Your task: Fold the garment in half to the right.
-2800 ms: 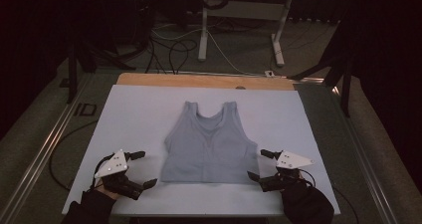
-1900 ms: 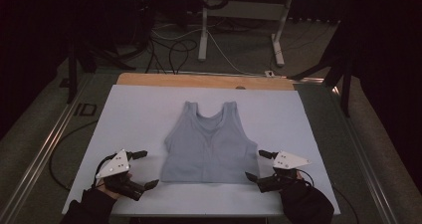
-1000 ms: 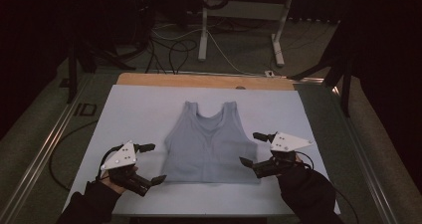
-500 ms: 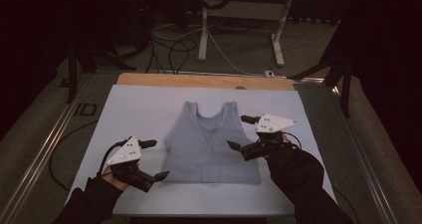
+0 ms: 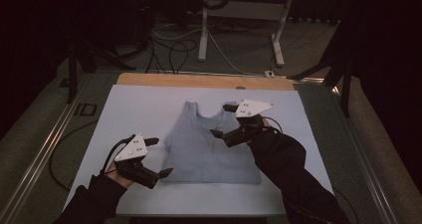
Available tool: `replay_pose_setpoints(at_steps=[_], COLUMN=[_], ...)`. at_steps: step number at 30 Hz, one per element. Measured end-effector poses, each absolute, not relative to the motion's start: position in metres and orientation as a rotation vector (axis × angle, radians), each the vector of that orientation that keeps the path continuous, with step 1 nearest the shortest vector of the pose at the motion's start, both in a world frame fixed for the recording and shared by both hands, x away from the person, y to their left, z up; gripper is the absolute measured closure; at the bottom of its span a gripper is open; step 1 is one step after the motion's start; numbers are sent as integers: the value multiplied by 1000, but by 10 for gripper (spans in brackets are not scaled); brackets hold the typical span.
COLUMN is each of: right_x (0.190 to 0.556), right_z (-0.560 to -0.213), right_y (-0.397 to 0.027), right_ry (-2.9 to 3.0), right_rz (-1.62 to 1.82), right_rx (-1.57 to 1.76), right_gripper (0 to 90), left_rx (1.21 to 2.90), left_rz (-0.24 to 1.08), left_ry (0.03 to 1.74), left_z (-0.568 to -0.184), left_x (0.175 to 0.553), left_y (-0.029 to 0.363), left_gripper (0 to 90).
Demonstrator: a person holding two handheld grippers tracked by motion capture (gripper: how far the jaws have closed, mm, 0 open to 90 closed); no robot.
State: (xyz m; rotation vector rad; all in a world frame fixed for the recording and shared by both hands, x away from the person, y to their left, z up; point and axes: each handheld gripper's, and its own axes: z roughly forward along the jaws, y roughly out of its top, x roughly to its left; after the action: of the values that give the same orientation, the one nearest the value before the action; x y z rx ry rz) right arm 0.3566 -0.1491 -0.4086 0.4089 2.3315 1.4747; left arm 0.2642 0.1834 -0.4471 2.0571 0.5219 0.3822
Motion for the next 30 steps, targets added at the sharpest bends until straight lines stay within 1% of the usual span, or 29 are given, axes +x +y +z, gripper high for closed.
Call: replay_pose_setpoints(at_steps=[5,10,12,26,30], right_x=[369,379,387,423,433], right_z=[-413,-418,-421,-439,-443], right_y=[-131,-118,-110,-79,-75], right_ry=[2357,2375,2383,2379,2374], right_rz=[1468,1467,1458,1460,1468], right_rx=[399,410,416,527,573], right_gripper=[87,87,87,87,87], left_rx=[2070,2076,2067,2046,2047], left_rz=[384,415,436,500,469], left_ry=[560,617,664,683,705], left_z=[-451,-454,-457,-474,-479], left_x=[267,269,268,263,263], left_y=[183,181,179,169,168], left_gripper=[5,5,5,5,5])
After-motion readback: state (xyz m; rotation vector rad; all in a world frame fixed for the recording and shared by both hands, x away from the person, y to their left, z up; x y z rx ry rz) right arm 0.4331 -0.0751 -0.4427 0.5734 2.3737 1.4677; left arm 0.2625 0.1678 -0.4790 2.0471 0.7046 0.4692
